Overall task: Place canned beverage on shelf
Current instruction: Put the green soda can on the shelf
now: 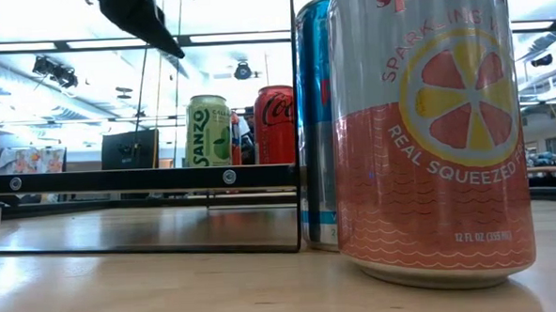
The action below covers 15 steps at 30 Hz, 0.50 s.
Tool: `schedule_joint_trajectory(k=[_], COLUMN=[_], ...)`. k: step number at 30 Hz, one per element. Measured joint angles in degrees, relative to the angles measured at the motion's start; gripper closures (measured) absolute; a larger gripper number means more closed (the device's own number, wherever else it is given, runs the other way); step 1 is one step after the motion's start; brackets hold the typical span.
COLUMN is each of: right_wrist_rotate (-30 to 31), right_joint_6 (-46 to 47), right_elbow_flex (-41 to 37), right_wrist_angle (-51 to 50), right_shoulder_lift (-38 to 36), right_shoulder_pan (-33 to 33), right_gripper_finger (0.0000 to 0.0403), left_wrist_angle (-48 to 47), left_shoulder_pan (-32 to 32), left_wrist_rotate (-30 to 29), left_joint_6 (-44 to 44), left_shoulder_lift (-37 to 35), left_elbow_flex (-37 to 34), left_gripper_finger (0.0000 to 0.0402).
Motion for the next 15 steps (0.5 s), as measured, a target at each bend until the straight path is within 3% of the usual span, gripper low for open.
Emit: schedule_joint_trajectory(k=[15], right_wrist_rotate=[-3.19], right_joint_6=[6.25], right_elbow_flex=[1.92], right_wrist_angle=[-10.47], right_shoulder_lift=[0.5], right_shoulder_pan=[-1.66], right_gripper_finger=[0.0003], left_wrist_angle=[3.33], left_shoulder_pan=[3.96], left_wrist_rotate=[6.02], left_joint_6=[7.45], left_shoulder_lift=[0.01], left_elbow_flex=[0.02], left_gripper_finger=[0.0059])
